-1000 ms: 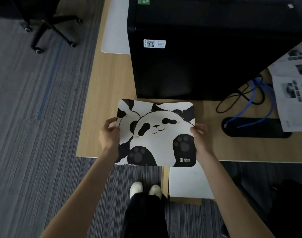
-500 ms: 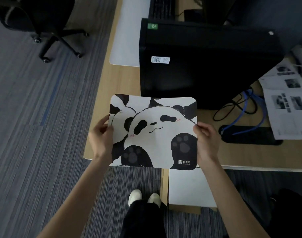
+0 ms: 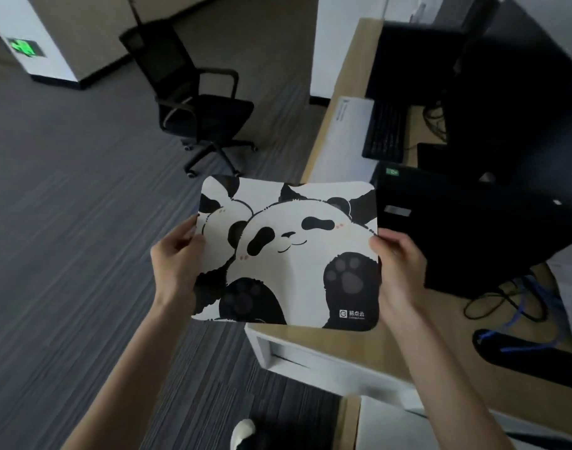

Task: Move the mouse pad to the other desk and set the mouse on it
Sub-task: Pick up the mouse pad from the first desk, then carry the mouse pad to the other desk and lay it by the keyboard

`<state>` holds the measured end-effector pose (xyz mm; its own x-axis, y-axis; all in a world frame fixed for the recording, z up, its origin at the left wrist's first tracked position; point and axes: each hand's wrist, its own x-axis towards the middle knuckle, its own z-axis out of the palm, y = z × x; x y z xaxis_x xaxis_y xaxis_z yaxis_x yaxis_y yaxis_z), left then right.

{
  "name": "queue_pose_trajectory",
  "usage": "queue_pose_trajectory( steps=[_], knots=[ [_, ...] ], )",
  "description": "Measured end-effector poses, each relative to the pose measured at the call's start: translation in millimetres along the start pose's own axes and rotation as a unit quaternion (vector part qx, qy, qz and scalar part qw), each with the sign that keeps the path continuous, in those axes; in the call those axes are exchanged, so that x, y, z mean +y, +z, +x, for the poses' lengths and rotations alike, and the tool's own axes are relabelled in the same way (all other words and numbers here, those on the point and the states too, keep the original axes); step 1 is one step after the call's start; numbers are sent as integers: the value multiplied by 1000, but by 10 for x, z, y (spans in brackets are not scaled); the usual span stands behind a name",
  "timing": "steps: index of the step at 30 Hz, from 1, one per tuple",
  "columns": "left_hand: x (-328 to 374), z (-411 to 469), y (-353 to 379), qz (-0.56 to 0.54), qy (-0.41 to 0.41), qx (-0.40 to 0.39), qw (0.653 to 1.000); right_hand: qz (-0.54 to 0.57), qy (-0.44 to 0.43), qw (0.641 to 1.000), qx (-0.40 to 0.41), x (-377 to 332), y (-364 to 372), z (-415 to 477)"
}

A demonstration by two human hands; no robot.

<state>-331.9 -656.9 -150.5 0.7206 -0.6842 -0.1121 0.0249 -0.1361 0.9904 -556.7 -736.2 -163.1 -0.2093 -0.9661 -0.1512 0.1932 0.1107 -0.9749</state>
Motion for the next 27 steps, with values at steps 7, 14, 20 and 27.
queue_pose_trajectory(
  steps=[7, 14, 20, 27],
  knots=[
    [394, 571, -681, -15, 42, 41, 998, 26, -45, 996, -66, -281, 1023, -24],
    [678, 1597, -1143, -25, 67, 25, 997, 41, -63, 995, -58, -294, 2180, 121],
    [845, 2546, -1326, -26, 77, 9, 997, 43, -62, 996, -42, -261, 3039, 441],
    [961, 3838, -1165, -50, 85, -13, 995, 39, -80, 996, -30, -209, 3996, 1212]
  ],
)
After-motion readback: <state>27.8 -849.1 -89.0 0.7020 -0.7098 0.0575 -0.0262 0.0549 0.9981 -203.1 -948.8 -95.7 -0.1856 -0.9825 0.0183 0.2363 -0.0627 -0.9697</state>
